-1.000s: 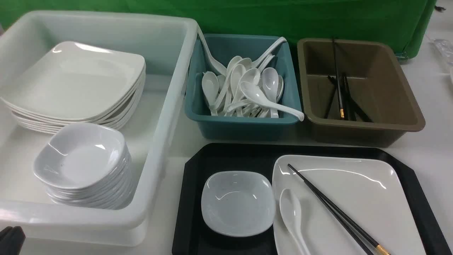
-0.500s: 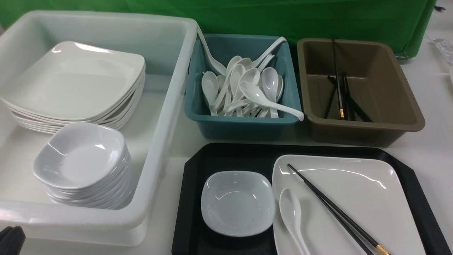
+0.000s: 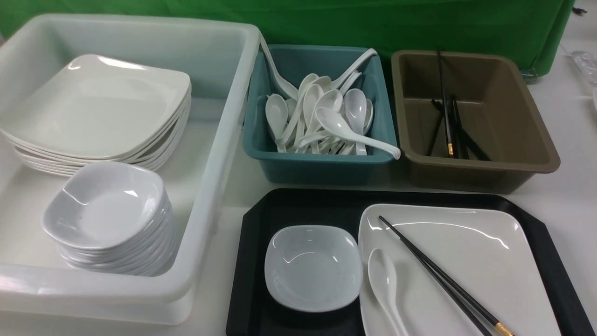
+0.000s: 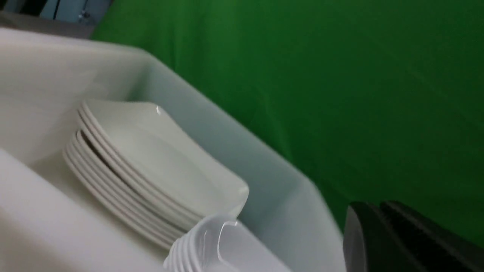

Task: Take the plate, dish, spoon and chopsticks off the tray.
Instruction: Use the right arm to grab a pair of chopsticks from the plate

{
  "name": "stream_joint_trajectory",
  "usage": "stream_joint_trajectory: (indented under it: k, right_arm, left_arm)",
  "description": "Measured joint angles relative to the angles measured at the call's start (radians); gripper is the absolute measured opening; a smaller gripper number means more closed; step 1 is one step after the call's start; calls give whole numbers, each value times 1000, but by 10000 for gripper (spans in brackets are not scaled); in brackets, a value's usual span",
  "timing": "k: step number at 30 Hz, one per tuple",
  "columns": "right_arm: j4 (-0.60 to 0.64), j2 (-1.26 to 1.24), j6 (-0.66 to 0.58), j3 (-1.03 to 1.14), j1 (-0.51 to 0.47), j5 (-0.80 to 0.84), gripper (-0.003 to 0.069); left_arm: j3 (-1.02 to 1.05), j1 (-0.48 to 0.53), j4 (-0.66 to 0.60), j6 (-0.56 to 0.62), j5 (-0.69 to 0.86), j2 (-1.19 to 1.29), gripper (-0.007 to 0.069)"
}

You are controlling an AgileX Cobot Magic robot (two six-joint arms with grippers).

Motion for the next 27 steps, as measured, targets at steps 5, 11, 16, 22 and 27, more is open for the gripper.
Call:
stream_joint_trajectory:
  k: [5, 11, 16, 22, 27]
  right_arm:
    - [0, 0, 0, 0, 0, 0, 241]
    - [0, 0, 0, 0, 0, 0, 242]
    - [0, 0, 0, 0, 0, -7, 242]
    - [54, 0, 203, 0, 0, -110, 242]
    - [82, 0, 506, 0, 0, -246, 242]
  left_arm:
    - [-146, -56, 92, -43, 235, 11, 17]
    - [-431, -193, 125, 180, 595, 293, 17]
    - [-620, -278, 91, 369, 825, 578, 17]
    - [-746, -343, 47, 452, 835, 785, 17]
    - [-750, -361, 42, 478, 801, 836, 17]
